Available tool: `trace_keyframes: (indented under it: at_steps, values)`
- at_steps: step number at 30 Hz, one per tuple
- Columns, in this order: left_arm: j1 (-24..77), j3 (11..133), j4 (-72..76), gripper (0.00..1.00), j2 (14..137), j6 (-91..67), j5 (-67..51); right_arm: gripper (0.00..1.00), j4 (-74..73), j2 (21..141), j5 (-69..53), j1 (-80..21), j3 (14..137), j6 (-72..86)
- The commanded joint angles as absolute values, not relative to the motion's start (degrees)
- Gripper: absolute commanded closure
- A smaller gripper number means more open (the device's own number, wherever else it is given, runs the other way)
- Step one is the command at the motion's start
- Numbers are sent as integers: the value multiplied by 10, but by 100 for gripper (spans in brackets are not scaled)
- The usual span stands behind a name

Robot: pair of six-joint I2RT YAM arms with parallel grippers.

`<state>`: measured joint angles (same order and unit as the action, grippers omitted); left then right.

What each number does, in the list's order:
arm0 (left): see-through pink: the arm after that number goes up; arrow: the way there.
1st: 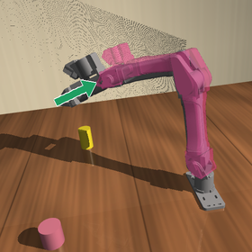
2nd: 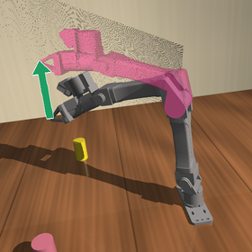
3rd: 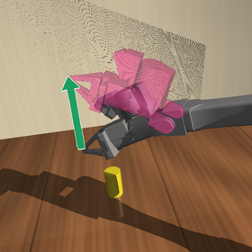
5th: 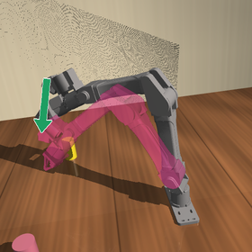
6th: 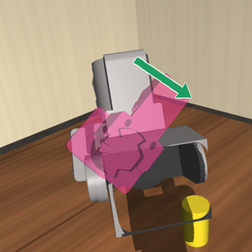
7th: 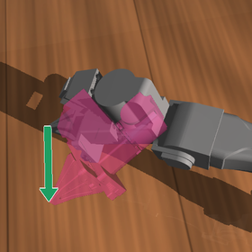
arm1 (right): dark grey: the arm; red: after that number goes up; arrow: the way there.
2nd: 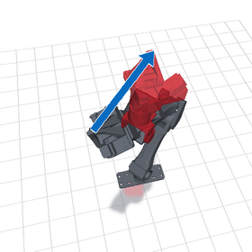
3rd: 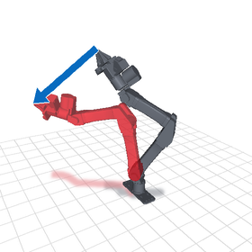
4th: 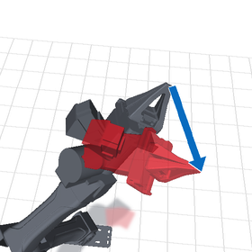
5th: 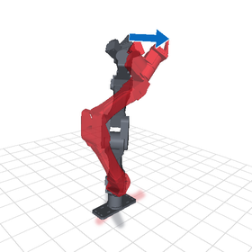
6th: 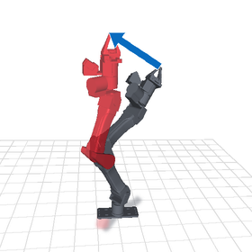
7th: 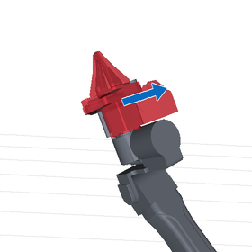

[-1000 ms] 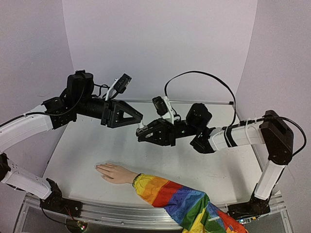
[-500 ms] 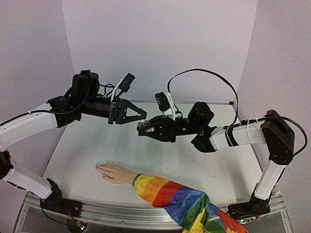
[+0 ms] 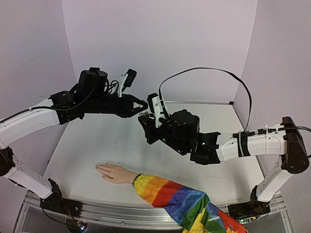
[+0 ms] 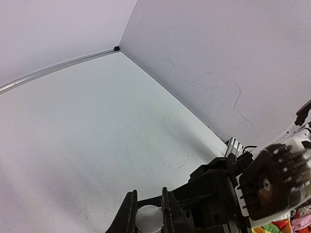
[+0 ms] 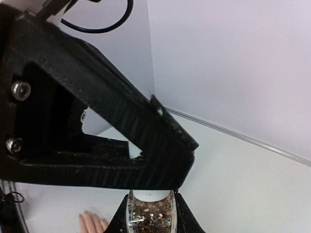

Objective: Paint the nails

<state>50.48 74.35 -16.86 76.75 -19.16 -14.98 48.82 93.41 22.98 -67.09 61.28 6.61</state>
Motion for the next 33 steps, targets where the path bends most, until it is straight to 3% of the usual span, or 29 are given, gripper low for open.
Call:
trace_keyframes:
  at_steps: [1, 2, 3, 6, 7, 9, 11, 18, 25, 30, 33]
  values:
    - [514, 771, -205, 100, 782, -205, -125, 100, 539, 924, 350, -643, 629, -34]
    - [514, 772, -205, 96, 782, -201, -130, 100, 546, 921, 316, -642, 625, -38]
    - [514, 774, -204, 85, 782, -196, -134, 100, 549, 918, 273, -639, 623, -40]
    - [513, 770, -201, 43, 767, -183, -129, 100, 547, 898, 148, -616, 607, -15]
    - [513, 765, -199, 34, 756, -179, -125, 100, 548, 886, 87, -605, 597, -6]
    - [512, 746, -185, 20, 728, -173, -128, 100, 555, 862, -38, -574, 573, 44]
    - [510, 720, -164, 13, 695, -168, -138, 100, 567, 843, -140, -544, 552, 87]
    - [507, 649, -71, 8, 629, -195, -265, 100, 599, 841, -379, -501, 549, 203]
    - [508, 657, -49, 8, 652, -208, -363, 100, 762, 922, -548, -501, 584, 361]
    - [508, 667, -41, 19, 667, -213, -391, 100, 816, 951, -560, -504, 586, 395]
    - [508, 677, -37, 30, 679, -213, -400, 100, 838, 964, -562, -506, 586, 405]
